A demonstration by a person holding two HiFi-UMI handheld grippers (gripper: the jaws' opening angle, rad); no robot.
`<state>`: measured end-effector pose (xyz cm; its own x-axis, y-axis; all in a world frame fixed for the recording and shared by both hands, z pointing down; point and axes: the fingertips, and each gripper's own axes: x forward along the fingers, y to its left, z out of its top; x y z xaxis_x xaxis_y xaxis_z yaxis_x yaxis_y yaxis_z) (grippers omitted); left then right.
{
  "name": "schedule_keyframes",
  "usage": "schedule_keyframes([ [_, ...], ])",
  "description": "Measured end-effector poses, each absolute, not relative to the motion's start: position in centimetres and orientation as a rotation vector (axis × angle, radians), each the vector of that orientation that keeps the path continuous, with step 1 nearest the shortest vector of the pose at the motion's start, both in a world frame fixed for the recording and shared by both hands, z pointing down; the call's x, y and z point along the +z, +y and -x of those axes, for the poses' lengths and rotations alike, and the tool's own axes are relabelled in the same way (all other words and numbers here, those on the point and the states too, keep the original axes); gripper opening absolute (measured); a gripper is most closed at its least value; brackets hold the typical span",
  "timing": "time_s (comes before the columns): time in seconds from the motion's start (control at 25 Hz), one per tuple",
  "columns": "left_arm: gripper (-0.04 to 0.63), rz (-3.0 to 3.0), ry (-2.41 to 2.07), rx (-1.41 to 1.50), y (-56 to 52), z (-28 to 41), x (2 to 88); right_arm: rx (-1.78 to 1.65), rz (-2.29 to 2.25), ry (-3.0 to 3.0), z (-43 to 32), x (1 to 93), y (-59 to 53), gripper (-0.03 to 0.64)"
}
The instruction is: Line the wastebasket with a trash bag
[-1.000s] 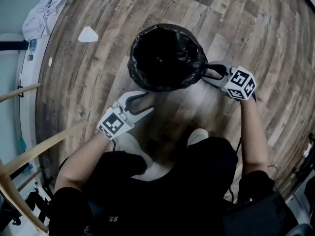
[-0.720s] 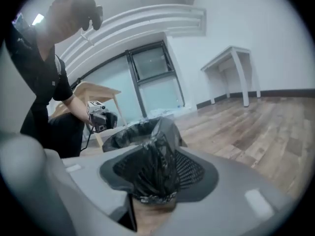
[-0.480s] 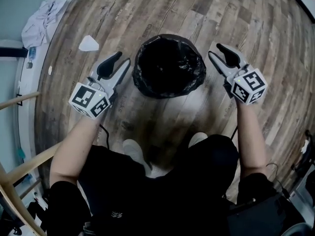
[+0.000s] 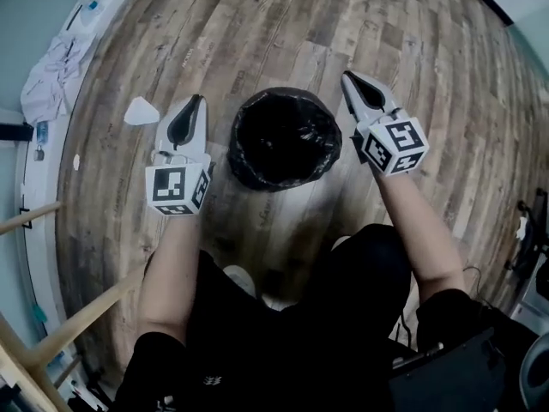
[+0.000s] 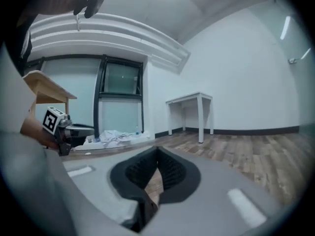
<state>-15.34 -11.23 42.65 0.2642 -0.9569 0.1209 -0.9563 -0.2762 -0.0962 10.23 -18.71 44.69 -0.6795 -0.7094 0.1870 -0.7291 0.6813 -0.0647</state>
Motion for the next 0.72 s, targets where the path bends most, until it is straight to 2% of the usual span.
schedule_keyframes([
  [0.08, 0.005, 2.526, 1.861, -0.281, -11.3, 14.5, 44.4, 0.161, -1.209, -2.731, -10.0, 44.5, -18.5, 0.003],
  [0.32, 0.005, 2.675, 1.826, -0.233, -12.9, 12.7, 47.5, 0.153, -1.206, -2.693, -9.8, 46.0, -17.4, 0.002],
  [0.72, 0.005, 2.653, 1.708, -0.252, -13.1, 11.3, 46.5, 0.158, -1.194, -2.691, -9.3, 46.8, -16.8, 0.002],
])
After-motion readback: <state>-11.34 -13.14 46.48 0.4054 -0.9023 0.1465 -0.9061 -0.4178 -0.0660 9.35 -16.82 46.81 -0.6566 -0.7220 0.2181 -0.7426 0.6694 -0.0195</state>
